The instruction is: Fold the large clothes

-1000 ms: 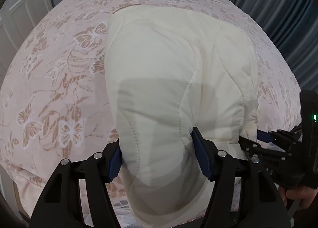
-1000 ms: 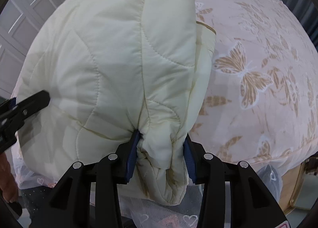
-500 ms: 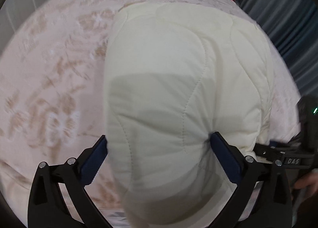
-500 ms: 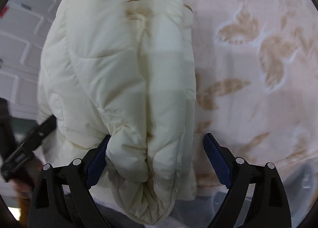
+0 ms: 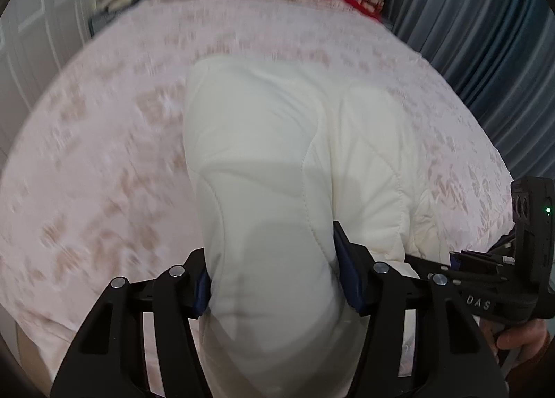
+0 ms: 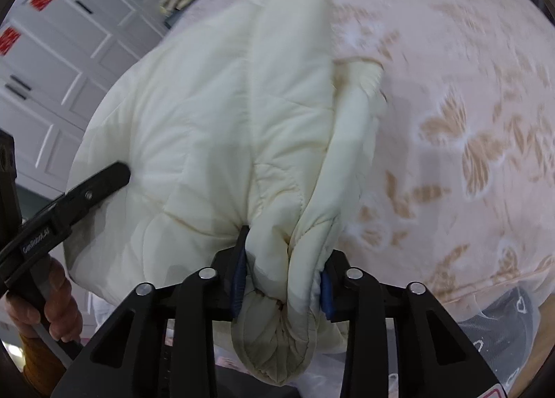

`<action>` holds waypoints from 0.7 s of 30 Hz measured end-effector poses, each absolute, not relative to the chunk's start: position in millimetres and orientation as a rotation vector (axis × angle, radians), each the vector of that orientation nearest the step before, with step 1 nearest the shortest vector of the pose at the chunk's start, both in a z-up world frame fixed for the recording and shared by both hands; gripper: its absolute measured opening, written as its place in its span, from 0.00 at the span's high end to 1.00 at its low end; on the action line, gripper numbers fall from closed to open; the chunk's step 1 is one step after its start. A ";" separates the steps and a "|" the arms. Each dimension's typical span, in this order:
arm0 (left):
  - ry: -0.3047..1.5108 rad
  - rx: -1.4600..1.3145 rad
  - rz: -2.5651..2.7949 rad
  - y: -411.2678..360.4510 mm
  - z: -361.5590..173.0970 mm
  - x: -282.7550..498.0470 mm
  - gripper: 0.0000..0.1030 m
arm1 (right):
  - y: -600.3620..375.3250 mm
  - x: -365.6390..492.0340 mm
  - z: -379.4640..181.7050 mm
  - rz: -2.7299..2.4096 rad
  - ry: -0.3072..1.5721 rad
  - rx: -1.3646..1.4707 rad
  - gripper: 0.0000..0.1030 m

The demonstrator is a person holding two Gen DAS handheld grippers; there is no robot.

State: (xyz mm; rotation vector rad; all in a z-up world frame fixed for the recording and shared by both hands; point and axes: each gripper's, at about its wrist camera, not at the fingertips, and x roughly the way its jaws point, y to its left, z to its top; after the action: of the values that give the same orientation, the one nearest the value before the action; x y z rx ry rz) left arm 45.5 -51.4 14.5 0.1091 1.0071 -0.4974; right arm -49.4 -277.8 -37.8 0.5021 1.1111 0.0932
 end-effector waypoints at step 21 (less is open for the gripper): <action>0.641 0.173 -0.469 -26.3 131.0 67.3 0.49 | -217.6 4.3 88.5 0.014 0.794 0.217 0.72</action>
State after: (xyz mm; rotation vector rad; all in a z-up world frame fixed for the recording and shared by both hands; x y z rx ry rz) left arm 67.3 -26.3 131.0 0.1728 0.6413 -0.4691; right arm 4.3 -217.6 88.5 0.2175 0.7941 0.0135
